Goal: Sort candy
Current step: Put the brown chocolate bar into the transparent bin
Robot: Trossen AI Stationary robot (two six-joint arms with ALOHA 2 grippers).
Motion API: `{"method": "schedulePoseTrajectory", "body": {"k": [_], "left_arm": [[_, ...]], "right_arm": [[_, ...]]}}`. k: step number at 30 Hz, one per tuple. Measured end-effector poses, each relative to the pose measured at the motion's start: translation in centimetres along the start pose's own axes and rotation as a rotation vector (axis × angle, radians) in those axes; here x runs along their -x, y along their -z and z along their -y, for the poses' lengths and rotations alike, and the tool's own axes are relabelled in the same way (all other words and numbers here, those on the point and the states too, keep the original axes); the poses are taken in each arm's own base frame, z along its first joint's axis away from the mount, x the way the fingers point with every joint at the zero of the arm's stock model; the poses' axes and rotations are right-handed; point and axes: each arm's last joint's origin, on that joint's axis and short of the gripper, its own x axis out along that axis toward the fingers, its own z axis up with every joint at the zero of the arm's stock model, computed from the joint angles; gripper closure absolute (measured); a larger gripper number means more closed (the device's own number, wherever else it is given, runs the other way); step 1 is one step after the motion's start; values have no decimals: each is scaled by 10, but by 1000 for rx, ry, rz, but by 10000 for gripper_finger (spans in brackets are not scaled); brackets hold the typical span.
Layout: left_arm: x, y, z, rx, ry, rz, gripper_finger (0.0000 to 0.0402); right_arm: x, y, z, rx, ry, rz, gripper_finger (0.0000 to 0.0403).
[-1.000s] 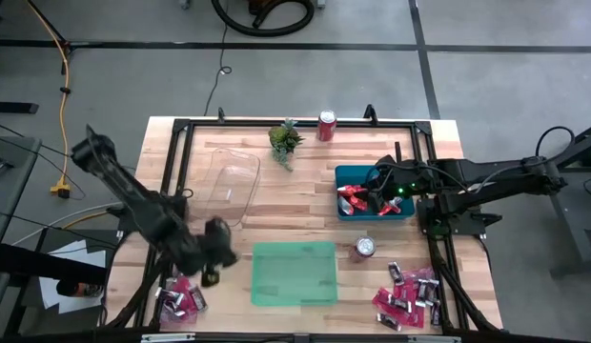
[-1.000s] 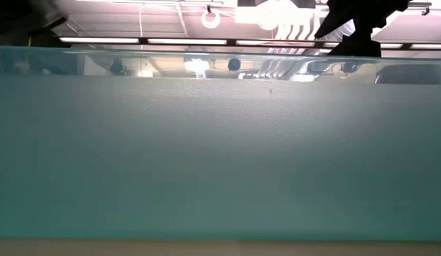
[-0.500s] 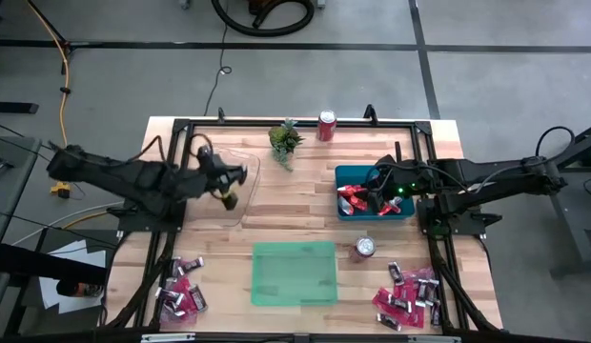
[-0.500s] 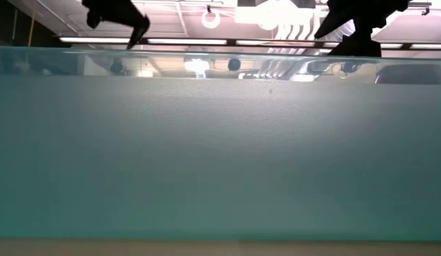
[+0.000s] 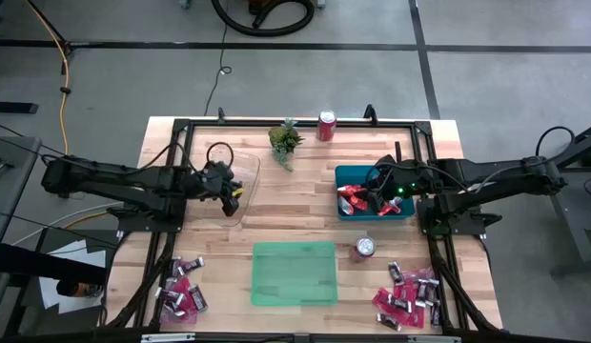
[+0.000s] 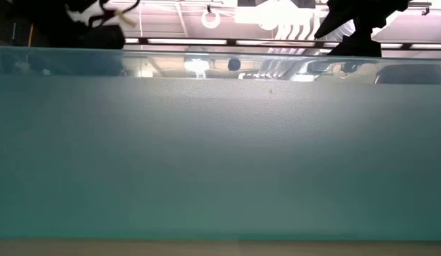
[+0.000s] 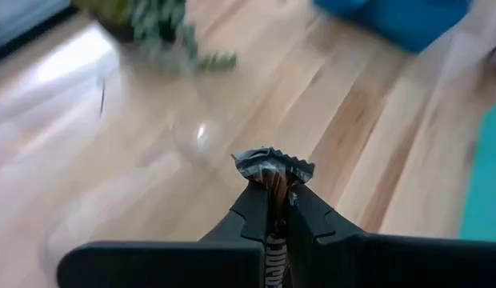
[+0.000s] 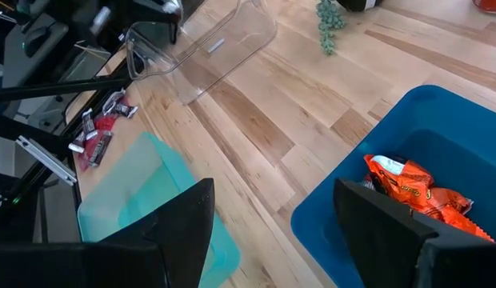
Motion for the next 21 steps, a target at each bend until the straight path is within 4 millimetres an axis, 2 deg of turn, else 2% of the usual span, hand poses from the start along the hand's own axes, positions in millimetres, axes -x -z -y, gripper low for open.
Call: {"method": "schedulePoseTrajectory", "body": {"k": [8, 12, 21], "left_arm": [[-19, 30, -19, 167, -219, -75, 401], [-27, 32, -33, 262, -316, -104, 401], [-51, 33, -60, 448, -382, -262, 401]], "right_arm": [[0, 0, 1, -26, 14, 12, 153], [-1, 0, 1, -40, 17, 12, 153], [-1, -1, 1, -40, 33, 29, 153]]}}
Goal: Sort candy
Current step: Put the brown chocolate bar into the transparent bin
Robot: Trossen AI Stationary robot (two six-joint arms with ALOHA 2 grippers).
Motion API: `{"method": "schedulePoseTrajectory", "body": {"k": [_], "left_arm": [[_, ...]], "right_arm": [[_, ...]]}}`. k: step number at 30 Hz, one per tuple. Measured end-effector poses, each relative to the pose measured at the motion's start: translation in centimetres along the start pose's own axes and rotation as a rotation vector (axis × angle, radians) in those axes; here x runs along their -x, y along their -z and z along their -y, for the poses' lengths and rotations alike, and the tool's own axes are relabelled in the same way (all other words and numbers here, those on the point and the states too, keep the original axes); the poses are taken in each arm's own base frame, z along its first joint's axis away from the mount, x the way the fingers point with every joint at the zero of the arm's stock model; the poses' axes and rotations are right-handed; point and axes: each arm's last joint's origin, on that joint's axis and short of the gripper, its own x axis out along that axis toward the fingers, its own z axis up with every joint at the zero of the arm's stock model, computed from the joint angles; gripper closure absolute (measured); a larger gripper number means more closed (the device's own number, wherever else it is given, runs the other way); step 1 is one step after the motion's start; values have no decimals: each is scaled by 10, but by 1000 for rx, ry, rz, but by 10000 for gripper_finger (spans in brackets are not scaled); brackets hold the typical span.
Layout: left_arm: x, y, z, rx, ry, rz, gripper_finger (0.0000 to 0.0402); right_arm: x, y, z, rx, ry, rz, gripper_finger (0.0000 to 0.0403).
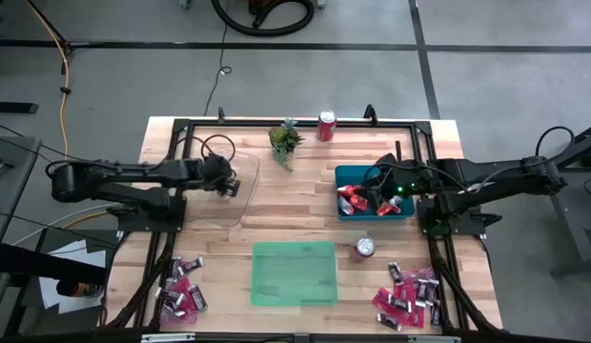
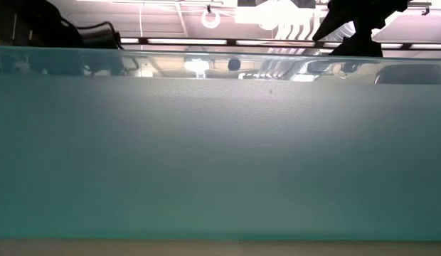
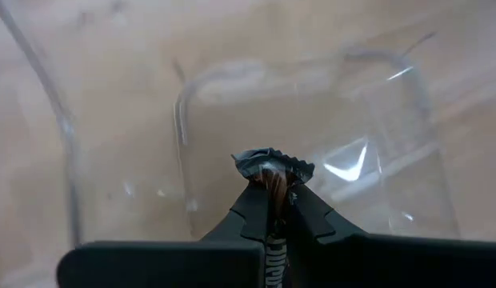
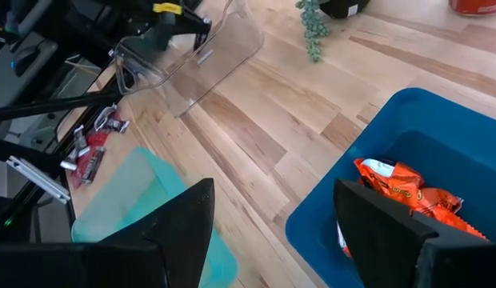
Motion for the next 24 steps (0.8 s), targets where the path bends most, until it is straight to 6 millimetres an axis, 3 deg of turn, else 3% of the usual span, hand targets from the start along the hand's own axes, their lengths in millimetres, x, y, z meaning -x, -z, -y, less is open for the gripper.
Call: {"method": "schedulePoseTrajectory", "body": {"k": [4, 10, 24], "left_arm": [[-10, -2, -4, 75, -17, -69, 401], [-11, -6, -2, 34, -13, -77, 374], [19, -42, 16, -128, 6, 16, 231]], "right_arm": [[0, 0, 0, -3, 2, 1, 153], [0, 0, 0, -9, 3, 3, 153], [0, 0, 0, -9, 3, 3, 153]]}}
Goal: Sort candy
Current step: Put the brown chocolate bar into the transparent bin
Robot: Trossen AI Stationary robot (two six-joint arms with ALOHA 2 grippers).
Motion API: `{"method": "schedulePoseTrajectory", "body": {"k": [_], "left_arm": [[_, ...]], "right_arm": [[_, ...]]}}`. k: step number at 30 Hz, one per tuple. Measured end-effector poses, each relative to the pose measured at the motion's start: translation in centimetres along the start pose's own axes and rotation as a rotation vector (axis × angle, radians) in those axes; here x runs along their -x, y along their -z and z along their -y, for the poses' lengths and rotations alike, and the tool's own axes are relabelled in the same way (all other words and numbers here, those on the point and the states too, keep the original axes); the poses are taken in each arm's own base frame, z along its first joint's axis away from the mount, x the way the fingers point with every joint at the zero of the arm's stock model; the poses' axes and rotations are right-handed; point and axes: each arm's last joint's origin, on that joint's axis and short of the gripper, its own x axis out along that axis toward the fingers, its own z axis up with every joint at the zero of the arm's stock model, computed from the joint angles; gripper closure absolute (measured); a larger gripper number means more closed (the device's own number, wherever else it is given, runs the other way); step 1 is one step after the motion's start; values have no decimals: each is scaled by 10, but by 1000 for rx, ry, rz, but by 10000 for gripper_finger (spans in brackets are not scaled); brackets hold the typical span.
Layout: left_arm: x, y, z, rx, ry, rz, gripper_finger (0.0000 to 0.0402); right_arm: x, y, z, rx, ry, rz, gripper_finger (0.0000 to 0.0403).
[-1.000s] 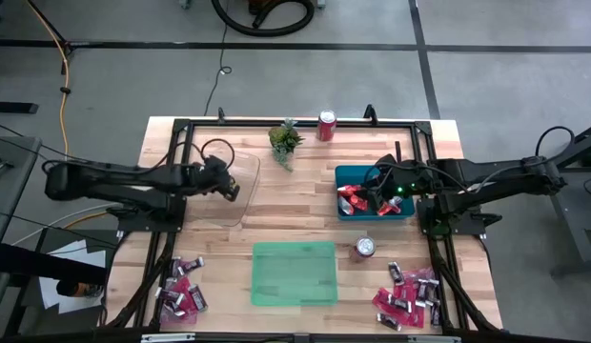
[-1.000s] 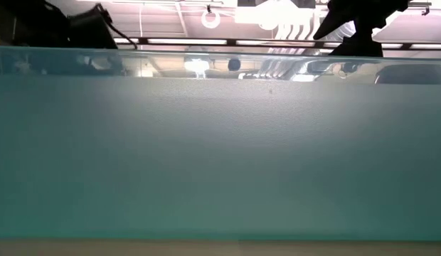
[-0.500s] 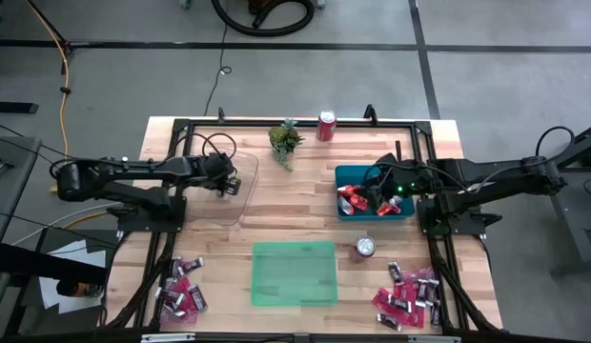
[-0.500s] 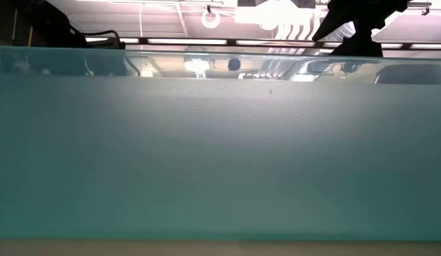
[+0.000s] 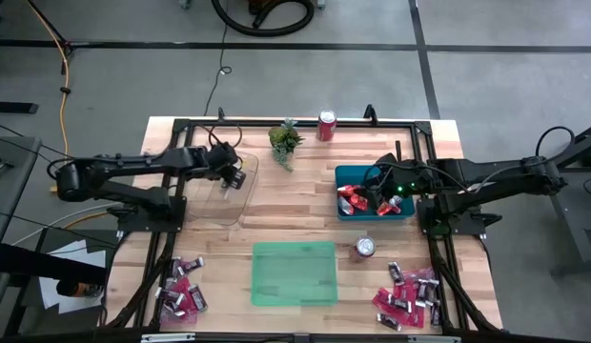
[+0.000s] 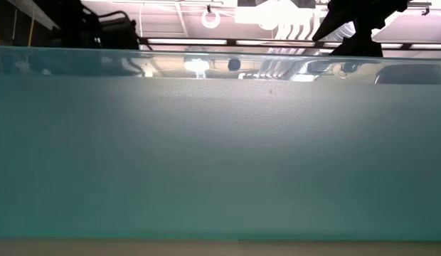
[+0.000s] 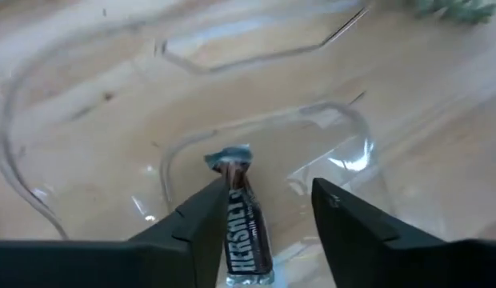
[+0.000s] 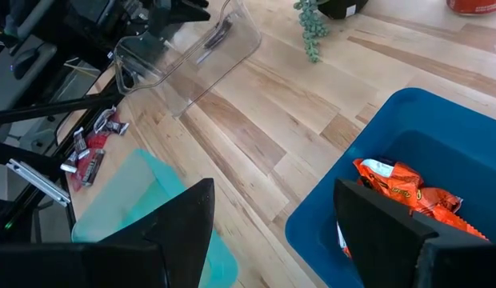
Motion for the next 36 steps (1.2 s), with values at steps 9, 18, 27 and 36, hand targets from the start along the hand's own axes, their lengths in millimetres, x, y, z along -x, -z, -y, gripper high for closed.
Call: {"method": "schedulePoseTrajectory", "body": {"k": [9, 18, 27, 36], "left_arm": [[59, -21, 18, 62, 311, 192, 209], [120, 1, 45, 82, 723, 524, 209], [134, 21, 61, 62, 730, 592, 209], [134, 23, 62, 68, 702, 616, 209]], "right_arm": [[0, 4, -3, 1, -103, -120, 153], [11, 33, -24, -94, -289, -432, 153], [24, 110, -50, -147, -125, -762, 153], [-3, 189, -47, -134, 345, -887, 153]]}}
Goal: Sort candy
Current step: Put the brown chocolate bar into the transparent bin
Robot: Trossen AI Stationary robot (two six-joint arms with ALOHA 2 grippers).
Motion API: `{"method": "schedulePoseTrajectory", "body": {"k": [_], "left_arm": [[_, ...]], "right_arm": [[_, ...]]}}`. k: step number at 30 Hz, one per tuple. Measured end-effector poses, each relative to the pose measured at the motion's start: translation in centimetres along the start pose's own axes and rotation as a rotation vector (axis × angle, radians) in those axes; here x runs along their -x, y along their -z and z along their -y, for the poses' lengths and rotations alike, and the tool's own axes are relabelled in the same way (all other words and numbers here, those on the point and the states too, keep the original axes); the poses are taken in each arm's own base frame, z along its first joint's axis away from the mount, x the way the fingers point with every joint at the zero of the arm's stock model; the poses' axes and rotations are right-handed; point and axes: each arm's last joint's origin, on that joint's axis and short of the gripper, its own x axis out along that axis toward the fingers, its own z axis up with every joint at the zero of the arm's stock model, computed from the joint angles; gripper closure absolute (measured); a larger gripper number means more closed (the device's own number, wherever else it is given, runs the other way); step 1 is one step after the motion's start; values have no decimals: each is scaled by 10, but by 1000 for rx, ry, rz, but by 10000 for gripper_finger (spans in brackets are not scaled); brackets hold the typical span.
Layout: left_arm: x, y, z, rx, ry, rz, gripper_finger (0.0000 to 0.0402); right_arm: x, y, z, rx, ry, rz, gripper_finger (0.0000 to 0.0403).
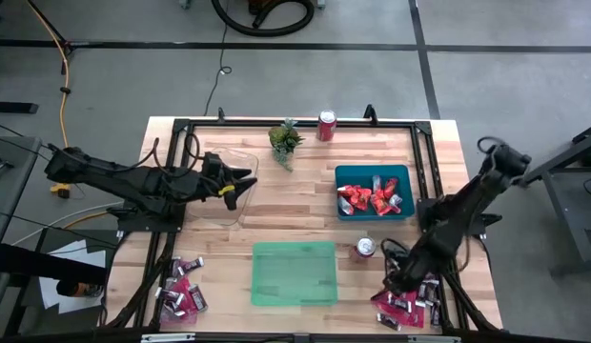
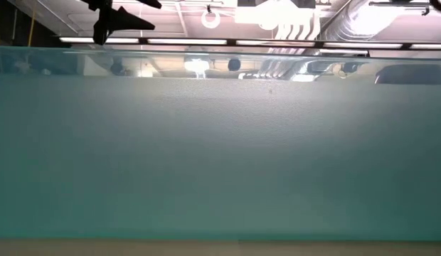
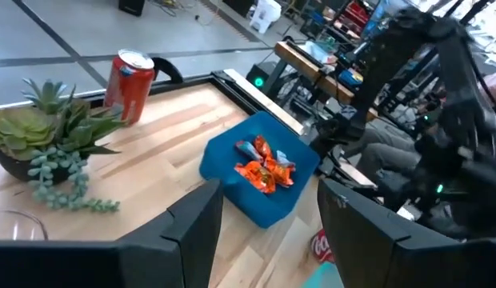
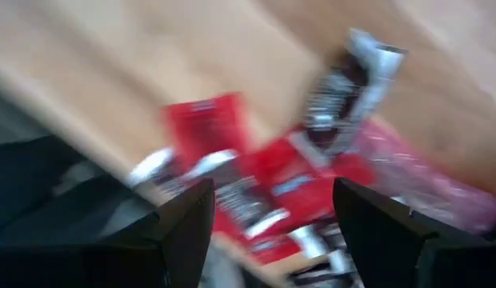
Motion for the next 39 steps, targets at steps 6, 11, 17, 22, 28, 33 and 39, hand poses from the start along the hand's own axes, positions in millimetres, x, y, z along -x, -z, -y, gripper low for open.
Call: {"method": "schedulePoseTrajectory", "body": {"k": [6, 11, 17, 22, 28, 33, 39], "left_arm": [[0, 0, 0, 0, -4, 5, 209], [0, 0, 0, 0, -4, 4, 209], [0, 0, 0, -1, -4, 4, 209], [0, 0, 0, -1, -5, 4, 209], [0, 0, 0, -2, -5, 4, 209], [0, 0, 0, -2, -5, 4, 209], [0, 0, 0, -1, -4, 4, 209]], "right_arm": [[-37, -7, 1, -62, 200, 33, 153], [-57, -9, 1, -75, 278, 17, 153], [-63, -10, 1, -80, 313, 14, 169], [-53, -9, 3, -69, 415, 63, 261], [-41, -8, -2, 3, 457, 91, 391], [-35, -6, -8, 34, 454, 92, 383], [-4, -2, -14, 83, 454, 130, 398]]}}
